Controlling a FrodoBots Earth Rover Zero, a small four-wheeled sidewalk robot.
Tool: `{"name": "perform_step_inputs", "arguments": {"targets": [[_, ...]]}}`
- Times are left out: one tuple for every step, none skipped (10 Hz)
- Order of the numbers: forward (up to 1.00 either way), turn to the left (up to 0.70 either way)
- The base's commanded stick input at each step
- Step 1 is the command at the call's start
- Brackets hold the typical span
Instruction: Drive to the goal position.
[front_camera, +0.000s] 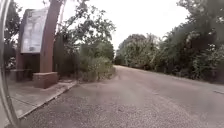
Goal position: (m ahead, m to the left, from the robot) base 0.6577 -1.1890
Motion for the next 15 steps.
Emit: {"name": "perform_step_inputs", "arguments": {"targets": [[0.04, 0.0], [0.04, 0.0], [0.04, 0.0], [0.04, 0.0], [0.04, 0.0], [0.04, 0.0], [0.04, 0.0], [0.04, 0.0], [0.04, 0.0], [0.04, 0.0], [0.04, 0.0], [0.04, 0.0], [0.04, 0.0], [0.04, 0.0], [0.04, 0.0]]}}
